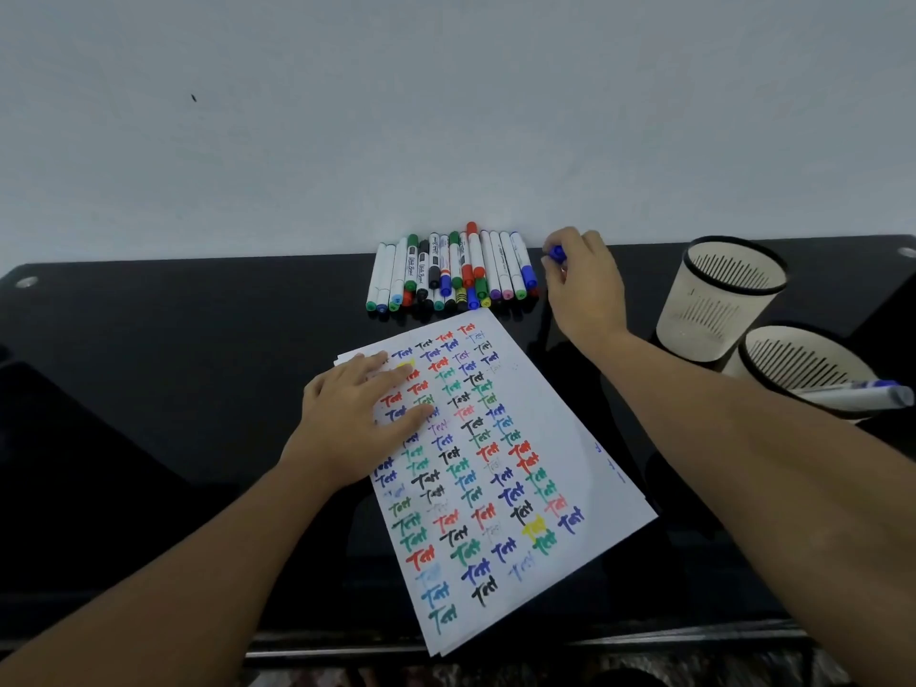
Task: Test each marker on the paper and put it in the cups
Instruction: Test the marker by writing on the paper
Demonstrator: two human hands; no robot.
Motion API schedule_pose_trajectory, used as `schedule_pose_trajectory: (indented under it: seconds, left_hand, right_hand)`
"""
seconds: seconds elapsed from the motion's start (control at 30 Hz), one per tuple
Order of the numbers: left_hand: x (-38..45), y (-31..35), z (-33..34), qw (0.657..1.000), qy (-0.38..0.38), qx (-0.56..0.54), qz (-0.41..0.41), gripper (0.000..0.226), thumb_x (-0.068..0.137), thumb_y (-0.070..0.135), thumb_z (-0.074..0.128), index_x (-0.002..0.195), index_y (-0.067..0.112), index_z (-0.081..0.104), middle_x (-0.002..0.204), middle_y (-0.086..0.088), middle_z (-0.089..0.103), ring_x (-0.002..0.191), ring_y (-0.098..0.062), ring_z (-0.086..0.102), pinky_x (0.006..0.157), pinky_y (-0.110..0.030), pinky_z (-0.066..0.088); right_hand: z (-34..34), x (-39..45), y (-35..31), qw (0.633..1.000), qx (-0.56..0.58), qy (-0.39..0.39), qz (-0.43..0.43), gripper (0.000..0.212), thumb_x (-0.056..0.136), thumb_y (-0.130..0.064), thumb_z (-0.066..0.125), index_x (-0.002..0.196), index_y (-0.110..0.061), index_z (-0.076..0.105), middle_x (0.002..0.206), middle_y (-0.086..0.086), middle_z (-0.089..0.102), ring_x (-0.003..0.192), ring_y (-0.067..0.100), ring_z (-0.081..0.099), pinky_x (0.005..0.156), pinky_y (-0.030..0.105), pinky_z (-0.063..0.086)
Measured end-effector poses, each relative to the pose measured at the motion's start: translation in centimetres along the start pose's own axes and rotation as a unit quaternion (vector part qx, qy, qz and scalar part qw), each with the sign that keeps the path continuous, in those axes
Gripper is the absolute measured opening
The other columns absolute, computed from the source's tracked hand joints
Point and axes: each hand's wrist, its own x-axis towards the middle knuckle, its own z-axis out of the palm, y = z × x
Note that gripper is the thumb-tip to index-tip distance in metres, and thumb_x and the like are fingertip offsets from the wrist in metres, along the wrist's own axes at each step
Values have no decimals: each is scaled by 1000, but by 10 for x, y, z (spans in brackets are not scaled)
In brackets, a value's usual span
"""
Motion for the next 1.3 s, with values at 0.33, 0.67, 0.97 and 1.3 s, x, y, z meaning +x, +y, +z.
schedule_pose_trajectory:
  seconds: [0.33, 0.67, 0.97, 1.3]
  left_hand:
    - [-2, 1, 0, 1000, -1, 0, 1, 80, 81, 90, 34, 147, 48, 44, 161, 13, 34, 150, -12, 23, 122, -46, 9]
    - [-3, 4, -2, 1000, 9, 0, 3, 90, 75, 93, 26, 148, 45, 45, 161, 10, 35, 150, -13, 25, 123, -48, 12]
    - [-6, 4, -1, 998, 44, 9, 44, 80, 86, 83, 29, 152, 41, 40, 156, 8, 43, 147, -14, 29, 123, -44, 13]
    - [-6, 0, 3, 989, 93, 9, 114, 54, 100, 54, 49, 150, 34, 48, 133, 8, 61, 126, -16, 49, 110, -43, 38]
  right_hand:
    - [-27, -37, -34, 981, -26, -31, -190, 27, 105, -19, 61, 128, -6, 64, 127, 15, 58, 112, 28, 59, 92, 39, 56]
    - [-17, -80, -53, 942, -64, -302, -135, 35, 113, -38, 32, 139, -19, 46, 104, 0, 58, 90, 19, 53, 82, 44, 50]
    - [-7, -85, -59, 908, -149, -362, -151, 43, 112, -48, 28, 152, -35, 42, 125, -2, 63, 108, 21, 63, 83, 43, 57]
    - [-2, -84, -77, 890, -226, -340, -202, 43, 108, -62, 21, 141, -41, 42, 86, -7, 64, 73, 16, 63, 55, 33, 51]
